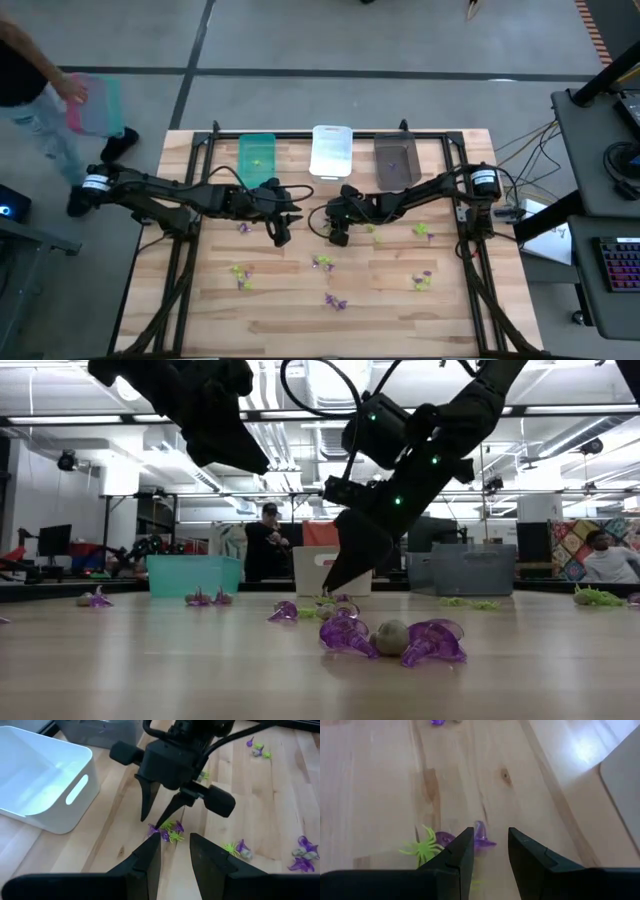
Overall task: Sort Halloween decoration
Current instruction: Put the purple witch hat toy into the gray bin
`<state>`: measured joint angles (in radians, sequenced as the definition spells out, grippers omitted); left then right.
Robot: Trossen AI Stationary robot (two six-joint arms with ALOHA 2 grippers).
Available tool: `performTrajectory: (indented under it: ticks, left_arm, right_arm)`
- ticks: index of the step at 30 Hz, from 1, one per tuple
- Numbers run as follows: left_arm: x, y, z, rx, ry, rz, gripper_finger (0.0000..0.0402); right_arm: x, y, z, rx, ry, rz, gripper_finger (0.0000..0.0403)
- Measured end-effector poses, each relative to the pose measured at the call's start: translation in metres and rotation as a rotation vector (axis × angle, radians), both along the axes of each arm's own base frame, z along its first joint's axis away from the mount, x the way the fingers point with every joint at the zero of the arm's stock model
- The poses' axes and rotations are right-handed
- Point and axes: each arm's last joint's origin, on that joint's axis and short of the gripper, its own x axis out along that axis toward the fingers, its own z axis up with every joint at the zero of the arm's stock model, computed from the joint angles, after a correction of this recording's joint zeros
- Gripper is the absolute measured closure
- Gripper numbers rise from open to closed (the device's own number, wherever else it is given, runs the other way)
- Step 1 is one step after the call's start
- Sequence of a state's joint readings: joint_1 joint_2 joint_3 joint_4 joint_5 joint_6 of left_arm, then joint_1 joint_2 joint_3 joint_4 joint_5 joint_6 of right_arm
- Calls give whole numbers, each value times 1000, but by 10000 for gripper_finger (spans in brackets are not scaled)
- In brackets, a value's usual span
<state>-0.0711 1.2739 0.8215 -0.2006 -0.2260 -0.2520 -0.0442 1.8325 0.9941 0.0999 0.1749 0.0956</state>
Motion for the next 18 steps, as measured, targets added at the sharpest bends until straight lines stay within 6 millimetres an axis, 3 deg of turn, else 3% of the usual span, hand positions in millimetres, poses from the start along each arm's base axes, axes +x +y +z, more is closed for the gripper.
performTrajectory:
  ticks: [5, 18]
  left_arm:
    - [0, 0, 0, 0, -2, 1, 316]
    - [0, 0, 1, 1, -7, 2, 316]
  right_arm:
    - [2, -1, -10, 0, 9, -2, 294]
    - [4, -4, -9, -2, -14, -9, 294]
